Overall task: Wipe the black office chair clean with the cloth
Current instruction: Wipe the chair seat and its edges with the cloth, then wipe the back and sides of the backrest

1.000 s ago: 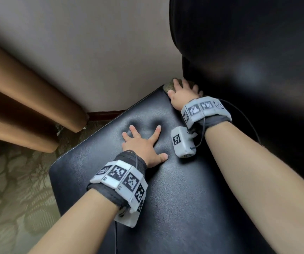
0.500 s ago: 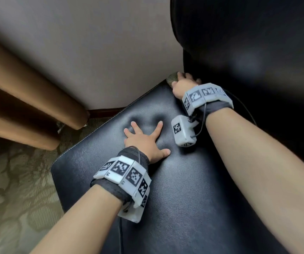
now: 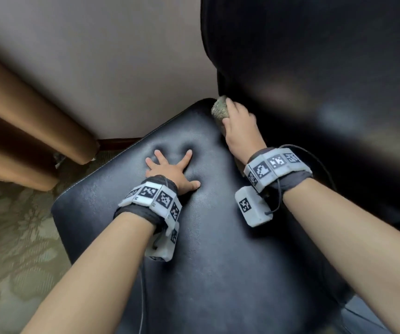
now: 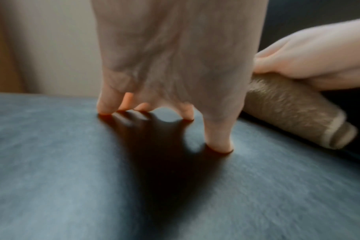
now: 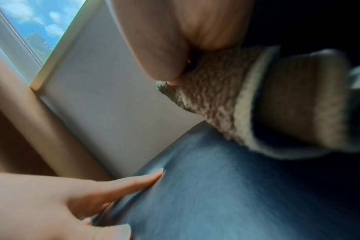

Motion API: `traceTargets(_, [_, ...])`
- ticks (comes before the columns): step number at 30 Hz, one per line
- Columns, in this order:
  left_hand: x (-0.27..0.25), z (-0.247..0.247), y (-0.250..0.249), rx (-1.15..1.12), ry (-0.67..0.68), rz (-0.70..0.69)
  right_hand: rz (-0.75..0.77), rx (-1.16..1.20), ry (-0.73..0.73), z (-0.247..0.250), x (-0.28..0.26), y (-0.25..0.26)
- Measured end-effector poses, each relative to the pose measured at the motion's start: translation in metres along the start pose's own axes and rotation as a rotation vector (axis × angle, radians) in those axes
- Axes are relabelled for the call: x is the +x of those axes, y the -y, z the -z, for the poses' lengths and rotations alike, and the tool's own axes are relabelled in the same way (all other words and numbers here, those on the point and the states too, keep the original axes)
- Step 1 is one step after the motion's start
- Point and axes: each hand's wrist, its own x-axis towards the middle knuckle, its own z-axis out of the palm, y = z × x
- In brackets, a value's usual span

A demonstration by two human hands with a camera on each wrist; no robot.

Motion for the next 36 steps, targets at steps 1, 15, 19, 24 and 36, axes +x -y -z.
traceTargets(1, [-0.005, 0.001, 0.001, -0.026, -0.026, -0.007, 0.035, 0.059, -0.025, 0.005, -0.010, 0.001])
traceTargets(15, [-0.149, 0.066, -0.036, -1.348, 0.064, -0.547, 0.396, 0.287, -0.066, 0.079, -0.122, 0.040])
traceTargets(19, [-0.181, 0.069, -0.049, -1.385, -0.044, -0.541, 0.425, 0.361, -0.054, 0.114, -0.155, 0.034])
traceTargets(24, [-0.227, 0.082, -0.072, -1.080, -0.123, -0.691, 0.401, 0.345, -0.308, 0.155, -0.194, 0.017])
traceTargets(36, [-0.303, 0.089, -0.153, -0.654, -0.412, -0.989, 0.284, 0.536, -0.735, 0.242, -0.265, -0.035])
